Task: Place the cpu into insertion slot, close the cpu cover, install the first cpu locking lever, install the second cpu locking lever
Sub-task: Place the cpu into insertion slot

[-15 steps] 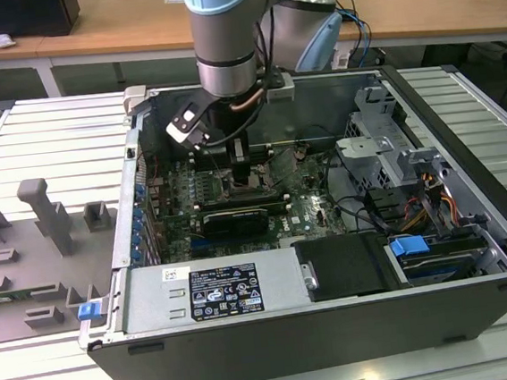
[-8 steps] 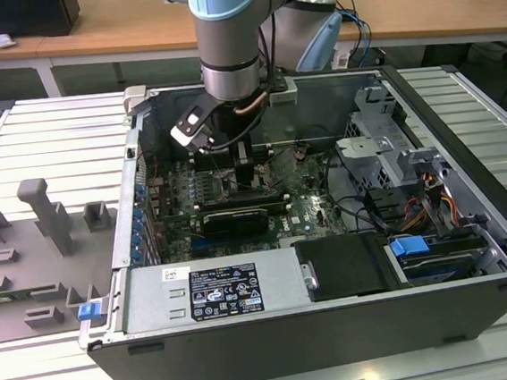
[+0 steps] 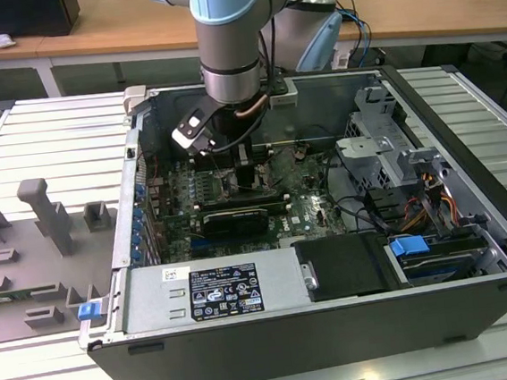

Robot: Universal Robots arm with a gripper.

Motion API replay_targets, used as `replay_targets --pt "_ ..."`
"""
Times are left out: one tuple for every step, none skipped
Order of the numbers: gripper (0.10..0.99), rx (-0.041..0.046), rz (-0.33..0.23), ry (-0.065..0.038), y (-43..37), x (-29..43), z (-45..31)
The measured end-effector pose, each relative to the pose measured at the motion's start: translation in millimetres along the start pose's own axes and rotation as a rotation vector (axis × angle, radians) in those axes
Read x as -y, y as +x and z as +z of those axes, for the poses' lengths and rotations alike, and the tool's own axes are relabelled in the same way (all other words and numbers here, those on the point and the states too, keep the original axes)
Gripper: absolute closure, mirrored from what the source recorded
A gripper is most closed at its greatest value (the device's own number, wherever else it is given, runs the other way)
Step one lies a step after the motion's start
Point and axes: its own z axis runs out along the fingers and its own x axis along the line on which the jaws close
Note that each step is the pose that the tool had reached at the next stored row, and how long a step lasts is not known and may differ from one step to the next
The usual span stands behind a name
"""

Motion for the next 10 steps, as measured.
replay_targets --pt "0.514 -0.0001 0.000 0.000 0.5 -0.7 0.7" --pt "0.514 -0.0002 -0.001 0.000 1.4 -1.2 1.1" --pt "0.514 -0.0003 -0.005 0.000 2.4 -1.5 1.2" --pt "0.514 -0.0003 -0.008 0.000 3.0 -1.7 1.2" --pt "0.514 -0.0002 -0.010 0.000 3.3 -1.9 1.2" --pt "0.514 -0.0003 -0.014 0.000 3.9 -2.1 1.2" --pt "0.514 -0.0009 -0.018 0.000 4.2 -2.5 1.4" --pt "0.514 -0.0027 -0.022 0.000 4.5 -3.1 1.8" --pt "0.514 -0.0022 -0.025 0.000 4.5 -3.5 1.8" --pt "0.514 -0.0020 -0.032 0.000 4.4 -3.9 1.7"
